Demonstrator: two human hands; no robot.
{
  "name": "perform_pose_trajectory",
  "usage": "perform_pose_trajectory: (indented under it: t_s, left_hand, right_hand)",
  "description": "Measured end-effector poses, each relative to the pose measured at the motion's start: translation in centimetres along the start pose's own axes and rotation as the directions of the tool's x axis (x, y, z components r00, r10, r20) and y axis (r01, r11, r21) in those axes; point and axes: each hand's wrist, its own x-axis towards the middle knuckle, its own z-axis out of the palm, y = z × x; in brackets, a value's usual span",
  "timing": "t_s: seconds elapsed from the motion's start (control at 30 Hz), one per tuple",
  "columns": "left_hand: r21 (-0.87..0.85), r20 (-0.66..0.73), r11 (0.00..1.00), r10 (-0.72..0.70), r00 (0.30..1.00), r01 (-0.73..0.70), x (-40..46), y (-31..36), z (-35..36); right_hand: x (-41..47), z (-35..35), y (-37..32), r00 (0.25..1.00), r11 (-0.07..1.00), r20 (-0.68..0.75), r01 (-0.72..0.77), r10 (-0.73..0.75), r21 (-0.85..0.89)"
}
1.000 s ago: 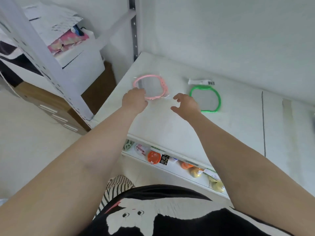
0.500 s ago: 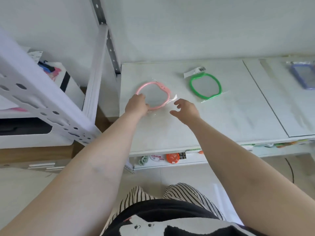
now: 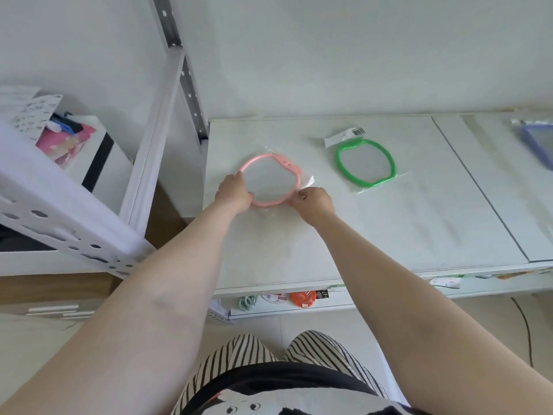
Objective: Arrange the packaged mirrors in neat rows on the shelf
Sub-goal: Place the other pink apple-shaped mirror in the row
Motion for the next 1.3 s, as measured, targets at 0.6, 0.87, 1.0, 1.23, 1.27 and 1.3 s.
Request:
perform_pose_trajectory:
  t_s: [0.6, 0.87, 1.0, 1.23, 1.27, 1.3]
  left_hand:
    - [-0.532, 0.192, 0.777, -0.275, 0.942, 0.335, -7.8, 3.3, 0.4]
    - [-0.826, 0.328, 0.451, -0.101, 0.939, 0.337, -10.6, 5.7, 0.3]
    - [-0.833, 0.348, 0.430, -0.078, 0.934, 0.347, -12.3, 5.9, 1.3]
    - [-0.834, 0.335, 0.450, -0.048, 0.941, 0.320, -15.1, 6.2, 0.7]
    - [-0.831, 0.339, 0.457, -0.034, 0.940, 0.316, -15.6, 6.0, 0.7]
    - [-0.831, 0.345, 0.458, -0.018, 0.938, 0.315, -16.2, 5.8, 0.7]
  right_hand:
    - [-5.0, -5.4, 0.6, 0.969, 0.723, 0.007, -0.190, 0.248, 0.664]
    - [-6.6, -8.4, 4.5, 0.965, 0.650, -0.021, -0.159, 0.260, 0.744]
    - [-8.1, -8.0, 6.4, 0.963, 0.627, -0.040, -0.143, 0.268, 0.766]
    - [-11.6, -7.9, 7.5, 0.963, 0.642, -0.047, -0.138, 0.263, 0.754]
    - [-12.2, -7.6, 7.8, 0.959, 0.655, -0.067, -0.137, 0.277, 0.743]
    - [-13.0, -7.3, 8.0, 0.952, 0.668, -0.086, -0.139, 0.293, 0.731]
